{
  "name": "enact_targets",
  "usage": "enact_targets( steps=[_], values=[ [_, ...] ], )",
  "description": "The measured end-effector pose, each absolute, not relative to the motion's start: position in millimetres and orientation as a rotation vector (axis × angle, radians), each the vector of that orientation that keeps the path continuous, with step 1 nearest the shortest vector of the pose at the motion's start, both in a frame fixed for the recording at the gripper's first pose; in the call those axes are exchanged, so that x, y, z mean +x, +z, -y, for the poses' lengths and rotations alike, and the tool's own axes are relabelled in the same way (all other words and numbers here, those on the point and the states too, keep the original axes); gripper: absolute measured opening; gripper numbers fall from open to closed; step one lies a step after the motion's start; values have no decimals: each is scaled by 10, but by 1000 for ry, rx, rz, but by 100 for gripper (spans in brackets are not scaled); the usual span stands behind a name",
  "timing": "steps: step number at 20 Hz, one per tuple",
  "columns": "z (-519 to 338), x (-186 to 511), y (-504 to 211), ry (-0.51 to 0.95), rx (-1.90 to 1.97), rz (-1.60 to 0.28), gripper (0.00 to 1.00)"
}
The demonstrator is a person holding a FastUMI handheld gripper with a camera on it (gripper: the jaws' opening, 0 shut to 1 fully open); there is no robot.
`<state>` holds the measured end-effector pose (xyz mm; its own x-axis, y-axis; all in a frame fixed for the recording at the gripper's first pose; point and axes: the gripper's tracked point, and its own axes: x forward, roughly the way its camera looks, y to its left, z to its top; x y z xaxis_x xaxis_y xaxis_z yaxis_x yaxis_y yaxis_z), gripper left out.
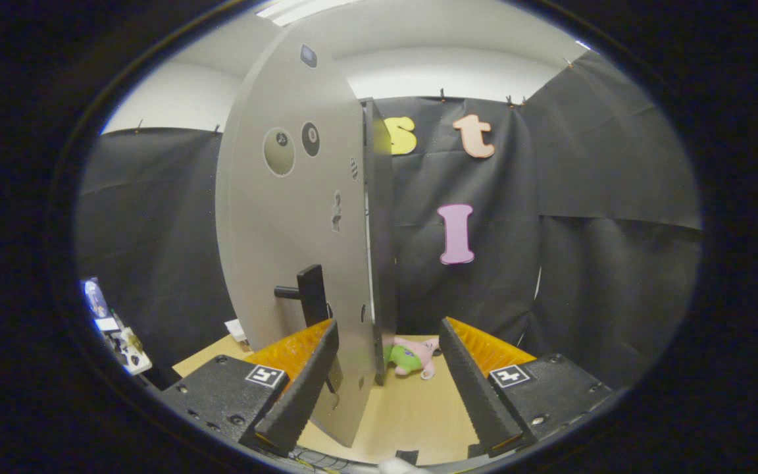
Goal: Open the shoe cabinet door, grab the shoes and put them into the shoe cabinet, then close the shoe cabinet door.
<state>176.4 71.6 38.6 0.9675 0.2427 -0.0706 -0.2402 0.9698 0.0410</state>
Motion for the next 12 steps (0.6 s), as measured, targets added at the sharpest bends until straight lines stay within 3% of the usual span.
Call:
enact_targets(
  steps=[12],
  values=[
    [-1553,1694,367,157,47,-74,94]
  ],
)
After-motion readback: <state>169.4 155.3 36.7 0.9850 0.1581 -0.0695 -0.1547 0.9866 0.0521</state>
